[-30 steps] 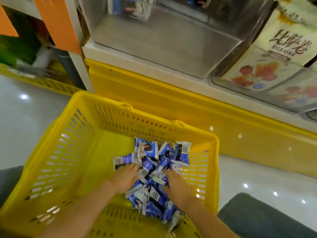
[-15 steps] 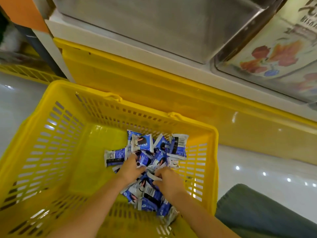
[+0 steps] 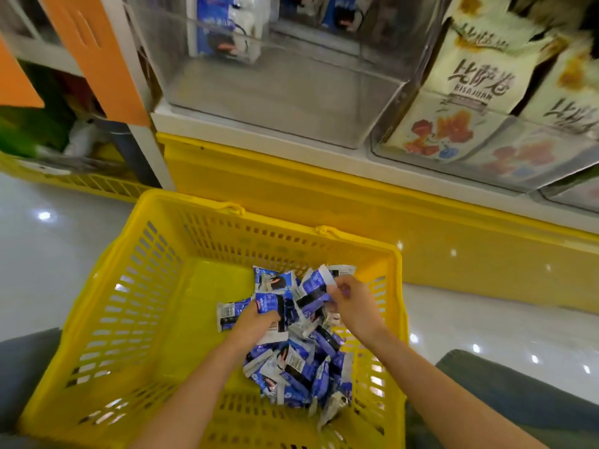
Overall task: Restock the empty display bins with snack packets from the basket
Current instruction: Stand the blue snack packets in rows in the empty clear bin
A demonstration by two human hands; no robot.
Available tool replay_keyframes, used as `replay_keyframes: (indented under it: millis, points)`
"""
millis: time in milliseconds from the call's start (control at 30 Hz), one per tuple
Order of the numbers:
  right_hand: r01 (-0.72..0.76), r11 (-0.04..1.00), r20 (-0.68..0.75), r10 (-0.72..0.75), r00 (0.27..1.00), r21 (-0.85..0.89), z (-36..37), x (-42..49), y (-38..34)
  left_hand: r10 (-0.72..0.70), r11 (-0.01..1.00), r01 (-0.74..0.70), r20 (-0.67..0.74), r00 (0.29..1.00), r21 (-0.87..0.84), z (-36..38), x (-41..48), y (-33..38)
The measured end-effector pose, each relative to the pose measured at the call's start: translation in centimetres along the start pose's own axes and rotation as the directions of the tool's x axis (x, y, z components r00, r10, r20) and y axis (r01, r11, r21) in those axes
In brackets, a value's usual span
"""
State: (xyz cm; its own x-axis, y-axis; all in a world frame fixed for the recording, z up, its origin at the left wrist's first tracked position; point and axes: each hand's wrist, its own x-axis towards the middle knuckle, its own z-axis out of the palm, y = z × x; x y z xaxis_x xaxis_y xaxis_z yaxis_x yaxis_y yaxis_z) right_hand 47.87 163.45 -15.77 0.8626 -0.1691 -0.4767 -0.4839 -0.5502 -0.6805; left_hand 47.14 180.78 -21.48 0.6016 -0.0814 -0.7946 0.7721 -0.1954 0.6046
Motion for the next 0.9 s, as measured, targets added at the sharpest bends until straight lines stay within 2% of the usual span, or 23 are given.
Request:
replay_keyframes:
  millis: [67,133,233,300,367,433,500,567,667,800,900]
  points:
    - [0.092,0.994,-0.043,-0.090,0.995,0.061,-0.5,-0.9,-1.5,-0.077,0.954,0.091,0.059,0.995,-0.286,0.1,-1.8,1.0]
    - [0.281,0.957,-0.033,-0.284,0.958,-0.067,-1.2,-2.1,-2.9,-0.044,0.881,0.115,0.162,0.986,-0.460,-0.1,-3.5,1.9]
    - [0.556,0.775,0.144,-0.539,0.830,-0.301,-2.5,-3.9,-4.7,0.081,0.839,0.062,0.237,0.968,-0.540,-0.8,-5.1,3.1]
    - [0.663,0.645,0.262,-0.612,0.746,-0.380,-3.0,-5.0,-5.7,0.169,0.829,-0.008,0.237,0.957,-0.559,-1.4,-6.0,4.1]
    - [0.708,0.578,0.295,-0.650,0.700,-0.405,-3.2,-6.1,-6.4,0.235,0.835,-0.095,0.195,0.952,-0.541,-2.1,-7.3,5.1]
    - [0.695,0.635,0.235,-0.658,0.716,-0.338,-3.1,-7.2,-7.0,0.318,0.834,-0.205,0.143,0.937,-0.513,-2.9,-8.3,5.8]
    - [0.591,0.792,0.111,-0.581,0.806,-0.152,-2.7,-8.1,-8.1,0.390,0.822,-0.294,0.107,0.915,-0.487,-3.6,-9.6,6.7]
    - [0.432,0.897,0.069,-0.438,0.896,0.091,-2.4,-8.8,-9.5,0.455,0.802,-0.369,0.079,0.887,-0.470,-4.1,-10.7,7.5]
    - [0.244,0.921,0.172,-0.305,0.937,0.303,-2.2,-9.1,-10.8,0.528,0.794,-0.464,0.067,0.846,-0.392,-4.7,-12.6,8.7]
    - [0.254,0.906,0.170,-0.324,0.931,0.339,-2.2,-10.0,-11.6,0.570,0.818,-0.552,0.090,0.817,-0.163,-6.4,-14.8,10.9]
    - [0.311,0.896,0.133,-0.367,0.921,0.317,-2.6,-10.1,-12.7,0.600,0.800,-0.594,0.085,0.796,-0.088,-7.5,-16.4,12.5]
